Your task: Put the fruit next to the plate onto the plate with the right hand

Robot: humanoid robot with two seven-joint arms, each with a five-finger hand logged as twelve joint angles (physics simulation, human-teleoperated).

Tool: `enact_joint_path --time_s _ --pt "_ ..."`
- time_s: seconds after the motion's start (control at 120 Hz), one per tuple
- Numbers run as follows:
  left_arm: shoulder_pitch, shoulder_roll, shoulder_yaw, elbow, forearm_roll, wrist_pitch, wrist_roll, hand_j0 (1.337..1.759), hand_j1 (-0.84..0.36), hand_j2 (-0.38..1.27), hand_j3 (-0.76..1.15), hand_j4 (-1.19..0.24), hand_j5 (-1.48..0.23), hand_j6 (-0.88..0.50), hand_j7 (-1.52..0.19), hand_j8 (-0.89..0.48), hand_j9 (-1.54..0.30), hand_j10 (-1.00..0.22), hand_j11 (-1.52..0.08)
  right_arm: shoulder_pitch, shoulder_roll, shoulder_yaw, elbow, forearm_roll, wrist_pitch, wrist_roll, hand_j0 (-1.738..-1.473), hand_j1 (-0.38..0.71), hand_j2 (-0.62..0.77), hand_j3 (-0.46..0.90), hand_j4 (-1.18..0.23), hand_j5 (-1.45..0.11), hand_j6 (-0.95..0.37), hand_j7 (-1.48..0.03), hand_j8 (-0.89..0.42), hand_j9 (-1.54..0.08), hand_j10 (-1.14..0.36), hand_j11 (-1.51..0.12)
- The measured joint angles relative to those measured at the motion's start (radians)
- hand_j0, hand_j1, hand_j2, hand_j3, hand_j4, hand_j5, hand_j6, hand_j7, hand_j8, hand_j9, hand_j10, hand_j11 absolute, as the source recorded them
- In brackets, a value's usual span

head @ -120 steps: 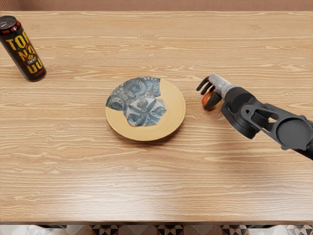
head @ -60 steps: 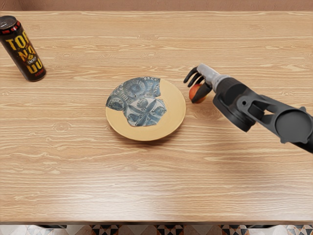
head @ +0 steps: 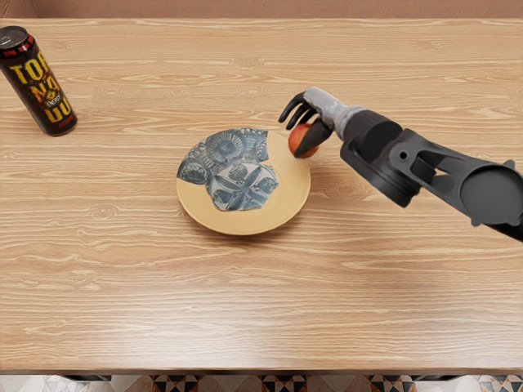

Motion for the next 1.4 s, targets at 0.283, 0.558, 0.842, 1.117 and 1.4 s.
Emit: enact_joint_path --time_s 0.283,0.558,0.842,1.117,1.4 --pt "0.000 0.000 0.000 0.000 0.000 0.000 0.000 1.658 0.07 0.05 0.00 -0.23 -0.30 -0.23 -0.30 -0.23 -0.30 -0.23 -0.30 0.028 0.033 0.000 0.030 0.021 0.001 -0.001 -1.658 0.27 0.27 0.00 -0.60 -0.81 -0.61 -0.80 -0.42 -0.81 -0.44 -0.79" --pt "0.000 0.000 0.000 0.000 0.000 0.000 0.000 1.658 0.07 0.05 0.00 -0.23 -0.30 -0.23 -0.30 -0.23 -0.30 -0.23 -0.30 0.041 0.092 -0.001 0.033 0.024 0.000 0.000 -1.658 0.27 0.28 0.00 -0.60 -0.81 -0.61 -0.80 -0.43 -0.81 -0.45 -0.79" --pt "0.000 0.000 0.000 0.000 0.000 0.000 0.000 1.658 0.07 0.05 0.00 -0.23 -0.30 -0.23 -0.30 -0.23 -0.30 -0.23 -0.30 0.019 0.141 -0.011 0.032 0.021 -0.007 0.000 -1.658 0.27 0.28 0.00 -0.61 -0.80 -0.61 -0.80 -0.43 -0.81 -0.46 -0.80" --pt "0.000 0.000 0.000 0.000 0.000 0.000 0.000 1.658 0.07 0.05 0.00 -0.23 -0.30 -0.23 -0.30 -0.23 -0.30 -0.23 -0.30 -0.015 0.172 -0.016 0.029 0.015 -0.009 0.000 -1.658 0.26 0.26 0.00 -0.60 -0.81 -0.61 -0.80 -0.43 -0.81 -0.45 -0.80" --pt "0.000 0.000 0.000 0.000 0.000 0.000 0.000 1.658 0.07 0.05 0.00 -0.23 -0.30 -0.23 -0.30 -0.23 -0.30 -0.23 -0.30 -0.020 0.185 -0.016 0.029 0.010 -0.011 0.000 -1.658 0.18 0.12 0.00 -0.50 -0.66 -0.50 -0.66 -0.40 -0.66 -0.42 -0.66"
